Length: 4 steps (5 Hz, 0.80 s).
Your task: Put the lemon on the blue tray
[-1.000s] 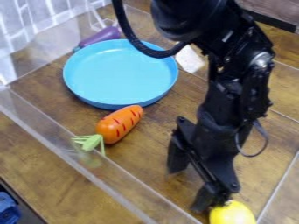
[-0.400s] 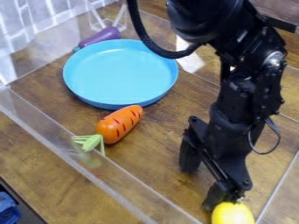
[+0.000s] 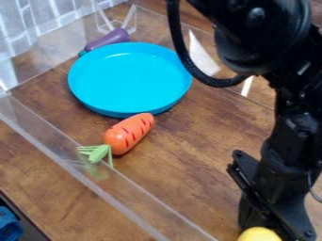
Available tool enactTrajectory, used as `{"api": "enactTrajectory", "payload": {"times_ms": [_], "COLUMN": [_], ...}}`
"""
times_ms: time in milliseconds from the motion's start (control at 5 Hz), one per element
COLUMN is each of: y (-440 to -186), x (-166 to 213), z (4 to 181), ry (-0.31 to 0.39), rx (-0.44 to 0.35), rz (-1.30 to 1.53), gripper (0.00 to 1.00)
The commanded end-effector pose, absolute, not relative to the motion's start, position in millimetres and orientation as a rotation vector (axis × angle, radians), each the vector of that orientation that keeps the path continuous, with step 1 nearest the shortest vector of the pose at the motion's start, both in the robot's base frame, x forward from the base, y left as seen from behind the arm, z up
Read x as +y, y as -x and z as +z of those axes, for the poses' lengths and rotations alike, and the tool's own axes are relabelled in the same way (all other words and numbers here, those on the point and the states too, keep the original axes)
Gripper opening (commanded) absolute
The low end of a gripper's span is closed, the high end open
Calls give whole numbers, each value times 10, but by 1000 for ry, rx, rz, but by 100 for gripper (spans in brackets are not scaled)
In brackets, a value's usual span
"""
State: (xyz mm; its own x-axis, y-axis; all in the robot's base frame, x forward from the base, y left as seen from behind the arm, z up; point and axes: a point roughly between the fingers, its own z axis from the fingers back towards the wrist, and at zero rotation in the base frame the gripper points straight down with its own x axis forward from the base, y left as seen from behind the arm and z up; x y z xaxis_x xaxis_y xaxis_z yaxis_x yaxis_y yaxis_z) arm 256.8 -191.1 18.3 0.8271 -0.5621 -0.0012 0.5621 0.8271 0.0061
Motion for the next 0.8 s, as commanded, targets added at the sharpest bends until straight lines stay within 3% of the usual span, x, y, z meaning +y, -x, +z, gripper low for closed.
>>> {"api": "enactTrajectory", "payload": {"times_ms": [0, 400, 600], "y": [-2595, -2609, -2577], "x": [-1794, -1343, -1006], "z": [551, 1341, 1527], "ry": [-14, -91, -141], "rx": [-42, -114, -136], "rz": [-600, -473, -418], "gripper": [0, 0, 0]}}
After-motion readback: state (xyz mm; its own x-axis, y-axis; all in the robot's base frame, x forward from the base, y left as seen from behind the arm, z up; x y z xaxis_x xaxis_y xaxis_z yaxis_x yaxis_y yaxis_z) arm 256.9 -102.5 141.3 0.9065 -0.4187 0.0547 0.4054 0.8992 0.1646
